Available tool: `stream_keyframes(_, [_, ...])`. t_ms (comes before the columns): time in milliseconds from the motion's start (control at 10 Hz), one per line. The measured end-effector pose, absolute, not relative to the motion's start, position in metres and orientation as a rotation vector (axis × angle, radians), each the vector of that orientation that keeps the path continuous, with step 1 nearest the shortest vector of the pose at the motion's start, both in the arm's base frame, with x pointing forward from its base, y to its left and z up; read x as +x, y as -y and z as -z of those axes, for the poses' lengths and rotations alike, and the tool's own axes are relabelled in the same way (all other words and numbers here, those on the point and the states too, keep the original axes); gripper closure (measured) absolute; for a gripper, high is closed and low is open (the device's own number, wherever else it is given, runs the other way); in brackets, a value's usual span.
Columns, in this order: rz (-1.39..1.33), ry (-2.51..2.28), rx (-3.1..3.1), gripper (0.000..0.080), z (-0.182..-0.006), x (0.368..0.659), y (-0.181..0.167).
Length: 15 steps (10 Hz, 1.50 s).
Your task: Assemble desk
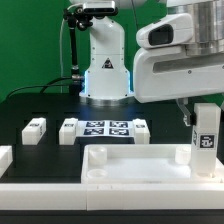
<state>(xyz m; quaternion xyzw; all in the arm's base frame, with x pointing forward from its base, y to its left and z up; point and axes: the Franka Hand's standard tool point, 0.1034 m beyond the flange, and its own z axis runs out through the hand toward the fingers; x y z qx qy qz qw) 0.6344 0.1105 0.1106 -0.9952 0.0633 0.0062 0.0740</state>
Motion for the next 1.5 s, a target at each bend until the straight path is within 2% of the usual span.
stream_keyframes(200, [-0.024, -0.436, -2.96, 0.0495, -0.1105, 0.6356, -0.1101])
stream_keyframes(700, [0.007, -1.463, -2.538, 0.0496, -0.1075, 0.6355, -0.1135])
stream_keyframes(1000, [-0.051, -1.687, -2.35, 0.0496, -0.109, 0.637, -0.1095])
stream_keyframes(1200, [-0.048, -1.642, -2.38, 0.0496, -0.1082, 0.6363, -0.1113])
stream_keyframes(1300, [-0.033, -1.553, -2.441, 0.0391, -0.1082, 0.6363, -0.1109])
stream_keyframes(1400, [-0.008, -1.297, -2.603, 0.0254, -0.1082, 0.6353, -0.1117])
stream_keyframes(1500, [0.003, -1.024, -2.754, 0.0182, -0.1101, 0.6352, -0.1158])
